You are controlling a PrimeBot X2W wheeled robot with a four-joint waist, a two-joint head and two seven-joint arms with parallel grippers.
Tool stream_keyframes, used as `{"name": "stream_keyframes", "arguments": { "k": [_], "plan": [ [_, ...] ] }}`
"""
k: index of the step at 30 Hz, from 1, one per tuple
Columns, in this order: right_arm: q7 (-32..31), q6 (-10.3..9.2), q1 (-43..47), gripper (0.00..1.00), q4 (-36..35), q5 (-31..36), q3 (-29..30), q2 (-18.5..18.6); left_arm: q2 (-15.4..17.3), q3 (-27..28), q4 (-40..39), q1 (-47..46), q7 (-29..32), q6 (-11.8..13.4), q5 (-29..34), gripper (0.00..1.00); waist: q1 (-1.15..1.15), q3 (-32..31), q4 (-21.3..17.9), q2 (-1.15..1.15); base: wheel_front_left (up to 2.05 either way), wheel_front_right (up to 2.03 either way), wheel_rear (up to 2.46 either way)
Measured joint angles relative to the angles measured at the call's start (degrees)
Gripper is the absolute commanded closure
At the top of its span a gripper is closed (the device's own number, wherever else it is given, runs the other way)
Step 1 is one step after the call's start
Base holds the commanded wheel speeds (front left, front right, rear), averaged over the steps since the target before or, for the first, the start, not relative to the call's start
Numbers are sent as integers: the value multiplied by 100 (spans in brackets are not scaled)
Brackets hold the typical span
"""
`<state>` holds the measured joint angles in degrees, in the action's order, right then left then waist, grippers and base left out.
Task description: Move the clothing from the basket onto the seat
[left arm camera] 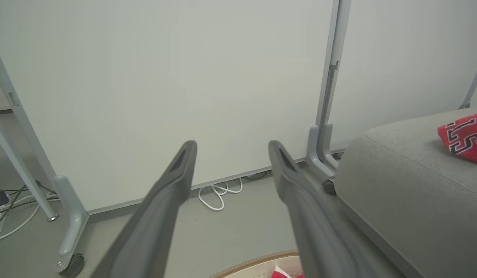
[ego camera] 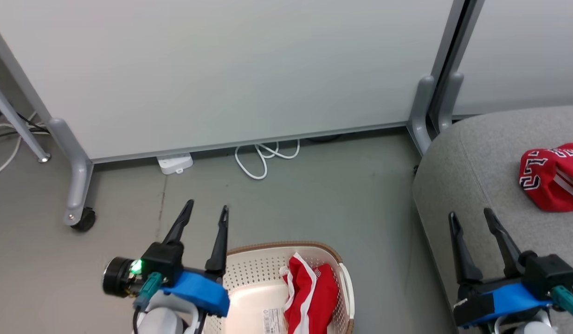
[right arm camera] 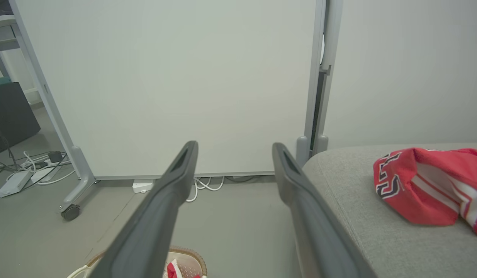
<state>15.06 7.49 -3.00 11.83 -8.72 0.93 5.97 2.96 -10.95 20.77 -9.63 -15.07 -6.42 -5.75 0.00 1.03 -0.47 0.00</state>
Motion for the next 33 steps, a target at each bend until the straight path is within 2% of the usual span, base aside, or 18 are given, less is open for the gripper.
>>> {"name": "stream_keyframes", "arguments": {
  "k": [5, 9, 16, 33],
  "plan": [
    [0, 0, -452, 0, -144, -52, -92, 73, -4, -409, 457, -588, 0, -26, -136, 0, 0, 360, -139, 0, 0, 0, 0],
    [0, 0, -975, 0, -270, -104, -192, 134, -10, -859, 1148, -1267, 0, -67, -169, 0, 1, 884, -328, 0, 0, 0, 0],
    [0, 0, -1692, 0, -445, -199, -290, 205, -15, -1299, 2285, -2111, 1, -78, -33, 0, 2, 1723, -668, 0, 0, 0, 0],
    [0, 0, -2452, 0, -714, -307, -252, 235, -1, -2446, 4647, -3685, 121, -98, -291, 0, 2, 3669, -1255, -1, 0, 0, 0]
  ]
}}
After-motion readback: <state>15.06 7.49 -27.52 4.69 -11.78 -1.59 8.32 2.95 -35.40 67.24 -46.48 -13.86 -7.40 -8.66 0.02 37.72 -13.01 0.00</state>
